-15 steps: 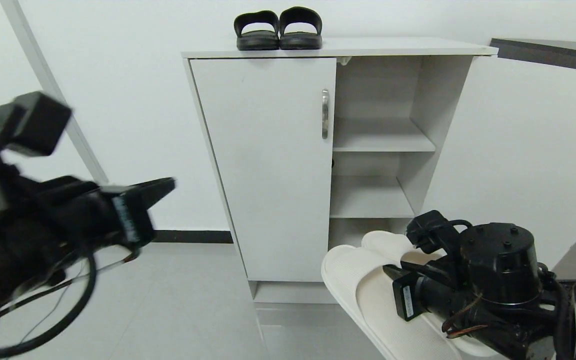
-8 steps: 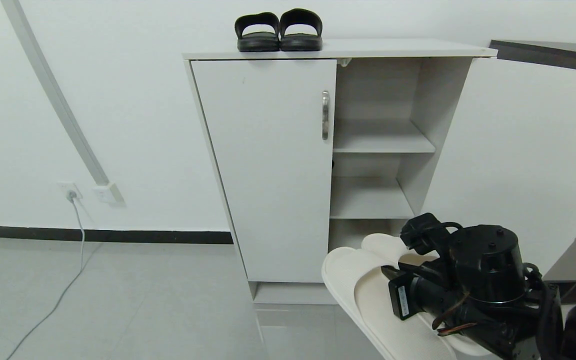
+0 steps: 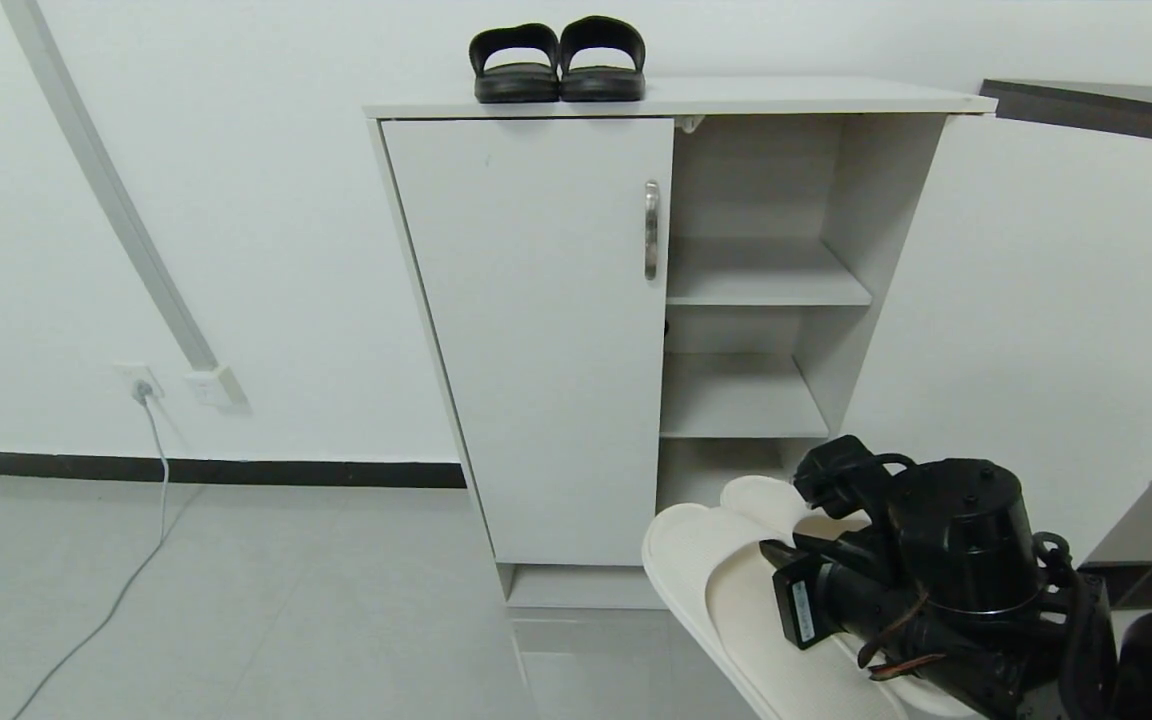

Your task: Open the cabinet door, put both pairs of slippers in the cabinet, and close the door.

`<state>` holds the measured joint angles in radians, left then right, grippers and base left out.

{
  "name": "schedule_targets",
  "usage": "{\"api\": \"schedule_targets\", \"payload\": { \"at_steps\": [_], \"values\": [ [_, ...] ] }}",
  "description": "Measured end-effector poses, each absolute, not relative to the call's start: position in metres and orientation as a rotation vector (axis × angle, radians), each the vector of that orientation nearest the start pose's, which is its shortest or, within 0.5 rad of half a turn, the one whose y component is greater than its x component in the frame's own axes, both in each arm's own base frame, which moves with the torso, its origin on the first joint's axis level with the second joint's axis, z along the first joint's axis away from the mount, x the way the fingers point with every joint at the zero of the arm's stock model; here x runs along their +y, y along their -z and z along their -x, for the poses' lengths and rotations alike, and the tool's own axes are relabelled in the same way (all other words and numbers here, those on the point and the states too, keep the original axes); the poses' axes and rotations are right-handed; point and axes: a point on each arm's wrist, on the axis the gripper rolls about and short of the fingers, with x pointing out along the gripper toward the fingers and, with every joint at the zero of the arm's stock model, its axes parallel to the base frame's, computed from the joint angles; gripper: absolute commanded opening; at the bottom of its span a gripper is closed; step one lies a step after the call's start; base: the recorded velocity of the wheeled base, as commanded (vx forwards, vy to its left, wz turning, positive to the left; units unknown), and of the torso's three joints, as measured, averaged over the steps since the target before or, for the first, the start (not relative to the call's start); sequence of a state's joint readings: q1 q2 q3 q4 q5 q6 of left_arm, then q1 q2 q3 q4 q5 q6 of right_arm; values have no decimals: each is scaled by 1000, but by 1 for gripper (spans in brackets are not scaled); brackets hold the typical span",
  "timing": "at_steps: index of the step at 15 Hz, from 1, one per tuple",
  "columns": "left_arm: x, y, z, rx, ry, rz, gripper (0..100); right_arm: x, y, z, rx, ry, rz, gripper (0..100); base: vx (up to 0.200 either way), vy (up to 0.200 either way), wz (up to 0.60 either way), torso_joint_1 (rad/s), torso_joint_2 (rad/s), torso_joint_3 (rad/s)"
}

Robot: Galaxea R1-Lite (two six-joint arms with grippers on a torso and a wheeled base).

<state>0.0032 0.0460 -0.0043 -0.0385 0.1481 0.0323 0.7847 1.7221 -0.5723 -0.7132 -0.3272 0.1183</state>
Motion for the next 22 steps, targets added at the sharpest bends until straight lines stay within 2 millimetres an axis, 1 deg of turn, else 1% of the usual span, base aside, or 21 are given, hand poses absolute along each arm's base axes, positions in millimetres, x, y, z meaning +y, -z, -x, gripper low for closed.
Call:
{"api": "schedule_targets", "payload": {
  "at_steps": [2, 3, 6, 8, 10, 12, 13, 14, 16, 20, 22],
  "values": [
    [1, -79, 22, -8, -60, -31, 0, 191, -125, -202, 401, -428, 119, 0, 0, 0, 0, 0, 0, 0],
    [0, -74, 22, 34, -24, -23, 0, 191, -124, -202, 401, -429, 121, 0, 0, 0, 0, 0, 0, 0],
    [0, -76, 23, 2, -9, -32, 0, 195, -124, -200, 398, -440, 126, 0, 0, 0, 0, 0, 0, 0],
    [0, -76, 23, -1, -11, -29, 0, 202, -128, -204, 363, -426, 105, 0, 0, 0, 0, 0, 0, 0],
    [0, -75, 23, -2, -10, -29, 0, 213, -134, -215, 305, -319, 62, 0, 0, 0, 0, 0, 0, 0],
    [0, -75, 23, -2, -10, -28, 0, 226, -138, -232, 247, -151, 20, 0, 0, 0, 0, 0, 0, 0],
    [0, -75, 23, -2, -10, -28, 0, 234, -140, -239, 226, -97, -11, 0, 0, 0, 0, 0, 0, 0],
    [0, -75, 23, -2, -10, -28, 0, 240, -139, -246, 210, -53, -37, 0, 0, -200, 0, 2, -2, 2],
    [0, -75, 23, -2, -10, -28, 0, 245, -135, -253, 209, -39, -40, 0, 0, -200, 0, 2, 7, 2],
    [0, -75, 23, -2, -11, -28, 0, 246, -127, -256, 226, -29, -22, 0, 0, -200, 0, 5, 1, 1],
    [0, -75, 23, -2, -10, -27, 0, 247, -123, -257, 234, -29, -15, 0, 0, 0, 0, 0, 0, 0]
  ]
}}
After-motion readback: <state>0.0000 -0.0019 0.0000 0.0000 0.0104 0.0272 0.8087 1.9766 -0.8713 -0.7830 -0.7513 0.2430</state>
